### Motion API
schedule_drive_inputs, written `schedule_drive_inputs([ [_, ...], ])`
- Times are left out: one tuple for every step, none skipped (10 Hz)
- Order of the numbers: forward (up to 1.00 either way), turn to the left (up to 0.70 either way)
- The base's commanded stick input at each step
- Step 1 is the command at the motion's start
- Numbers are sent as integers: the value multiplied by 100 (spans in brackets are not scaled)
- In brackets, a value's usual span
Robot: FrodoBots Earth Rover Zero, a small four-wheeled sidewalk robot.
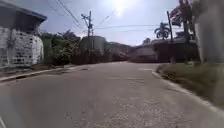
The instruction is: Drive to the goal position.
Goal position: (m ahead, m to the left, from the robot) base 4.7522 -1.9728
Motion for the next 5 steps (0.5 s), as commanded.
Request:
schedule_drive_inputs([
  [100,-33],
  [100,-33],
  [100,-33],
  [100,-33],
  [100,-33],
])
